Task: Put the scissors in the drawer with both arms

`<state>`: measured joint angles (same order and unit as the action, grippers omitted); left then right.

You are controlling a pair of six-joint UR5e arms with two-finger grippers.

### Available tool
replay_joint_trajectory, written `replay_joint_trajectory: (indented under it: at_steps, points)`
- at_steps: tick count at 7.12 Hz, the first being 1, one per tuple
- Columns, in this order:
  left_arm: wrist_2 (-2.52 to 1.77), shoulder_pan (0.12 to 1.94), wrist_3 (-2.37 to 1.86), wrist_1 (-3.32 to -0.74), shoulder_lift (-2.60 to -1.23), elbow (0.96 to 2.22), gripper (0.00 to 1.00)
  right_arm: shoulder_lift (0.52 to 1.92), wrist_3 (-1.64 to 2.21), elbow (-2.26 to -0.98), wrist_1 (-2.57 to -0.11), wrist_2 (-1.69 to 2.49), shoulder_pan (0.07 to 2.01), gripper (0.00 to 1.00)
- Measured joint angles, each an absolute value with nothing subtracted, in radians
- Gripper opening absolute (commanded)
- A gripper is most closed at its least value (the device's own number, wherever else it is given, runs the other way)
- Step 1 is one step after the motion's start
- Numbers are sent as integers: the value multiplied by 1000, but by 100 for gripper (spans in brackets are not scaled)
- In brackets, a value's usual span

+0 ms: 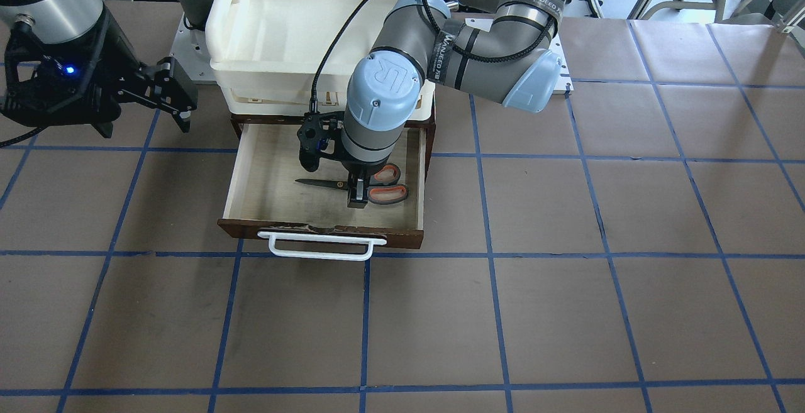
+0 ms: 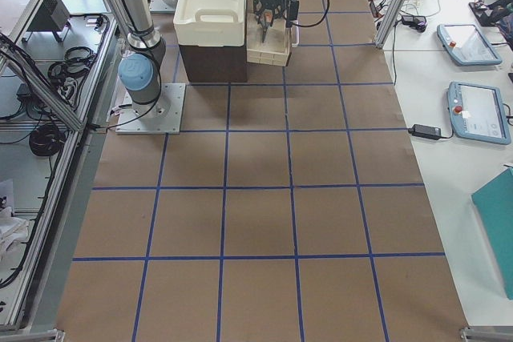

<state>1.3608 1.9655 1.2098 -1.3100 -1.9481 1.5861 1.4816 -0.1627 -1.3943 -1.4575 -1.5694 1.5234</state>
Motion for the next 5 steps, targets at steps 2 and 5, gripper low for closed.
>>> replay_joint_trajectory:
  at_steps: [2, 5]
  points:
    - [1364, 1966, 1208, -1315, -1921, 1574, 100, 1479, -167, -1395, -1460, -1576, 1525, 100]
    - [1358, 1936, 1156, -1439, -1815, 1483, 100, 1476, -177, -1398, -1452, -1576, 1517, 100]
